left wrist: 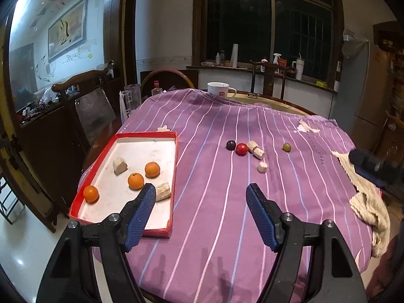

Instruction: Organize fruits

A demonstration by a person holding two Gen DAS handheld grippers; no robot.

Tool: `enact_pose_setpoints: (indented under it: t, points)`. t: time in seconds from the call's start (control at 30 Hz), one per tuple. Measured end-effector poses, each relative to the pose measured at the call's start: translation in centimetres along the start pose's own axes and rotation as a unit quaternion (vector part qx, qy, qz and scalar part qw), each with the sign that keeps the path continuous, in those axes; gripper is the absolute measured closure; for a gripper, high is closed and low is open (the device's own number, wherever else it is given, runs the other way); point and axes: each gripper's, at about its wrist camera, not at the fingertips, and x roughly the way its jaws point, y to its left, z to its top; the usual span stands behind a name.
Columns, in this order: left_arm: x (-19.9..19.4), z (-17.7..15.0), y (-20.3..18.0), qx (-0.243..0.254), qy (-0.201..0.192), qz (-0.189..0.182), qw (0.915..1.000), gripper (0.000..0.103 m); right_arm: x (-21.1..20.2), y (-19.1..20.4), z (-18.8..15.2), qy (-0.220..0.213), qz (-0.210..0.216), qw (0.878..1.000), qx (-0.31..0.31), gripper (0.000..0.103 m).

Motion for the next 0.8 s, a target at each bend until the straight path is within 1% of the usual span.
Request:
enact_pose_setpoints:
  t: [0.03,0.07,0.13,0.2,0.23,0.27,0.33,0.37,0.4,0.43,0.5,0.53,0.6,0.63,0.7,0.8]
  points:
    - [-0.1,-0.2,0.2,0.0,-0.001,0.001,1.0,0.03,0.1,0.2,0.0,0.006,0.013,1.0,0.013,0.04]
    - [-0.2,-0.3,0.7,-0.001,-0.002,0.001,1.0,0.03,0.1,0.7,0.0,0.006,0.006,1.0,0.014,0.04]
    - [-0.5,-0.4,1.6,-0.008,-0.006,0.002,0.9999,0.03,0.1,1.8,0.0,-0.007,-0.029,1.0,-0.006,0.04]
    - [-1.1,-0.2,3.3,-0.023,-0.016,0.004,0.9996,0.03,-0.5,3.7,0.0,-0.036,-0.082,0.995,-0.052,0.04]
    - [-1.5,0.0,4.2,-0.03,-0.023,0.007,0.9993,0.03,-0.9,4.2,0.1,-0.047,-0.095,0.992,-0.063,0.04]
    - [-1.9,0.3,5.0,-0.036,-0.029,0.009,0.9989,0.03,-1.5,5.0,0.3,-0.067,-0.113,0.988,-0.075,0.04]
    - [-3.4,0.8,7.3,-0.051,-0.05,0.017,0.9973,0.03,-2.6,6.0,1.0,-0.099,-0.136,0.982,-0.091,0.04]
    - [-3.8,1.1,7.9,-0.055,-0.056,0.018,0.9968,0.03,-2.9,6.3,1.3,-0.106,-0.14,0.98,-0.093,0.04]
    - [-4.5,1.4,9.1,-0.062,-0.067,0.02,0.9956,0.03,-3.3,6.7,1.9,-0.107,-0.133,0.981,-0.088,0.04]
    - [-5.0,1.7,9.8,-0.067,-0.072,0.02,0.995,0.03,-3.6,6.8,2.4,-0.101,-0.114,0.985,-0.077,0.04]
    - [-6.0,2.5,11.8,-0.075,-0.086,0.021,0.9932,0.03,-3.7,7.6,3.7,-0.077,-0.073,0.993,-0.056,0.04]
    - [-6.4,2.8,12.5,-0.075,-0.091,0.024,0.9927,0.03,-3.7,8.3,4.5,-0.065,-0.064,0.994,-0.055,0.04]
    - [-7.5,3.9,14.2,-0.071,-0.106,0.041,0.991,0.03,-3.7,9.8,6.1,-0.053,-0.057,0.995,-0.062,0.04]
    - [-8.0,4.3,14.9,-0.067,-0.114,0.051,0.9899,0.03,-3.9,10.8,7.0,-0.054,-0.054,0.995,-0.067,0.04]
    - [-9.6,5.6,16.4,-0.055,-0.14,0.082,0.9852,0.03,-4.4,13.8,9.8,-0.066,-0.05,0.992,-0.098,0.04]
    - [-11.4,7.5,18.8,-0.042,-0.169,0.125,0.9767,0.03,-5.0,17.9,13.5,-0.091,-0.058,0.984,-0.139,0.04]
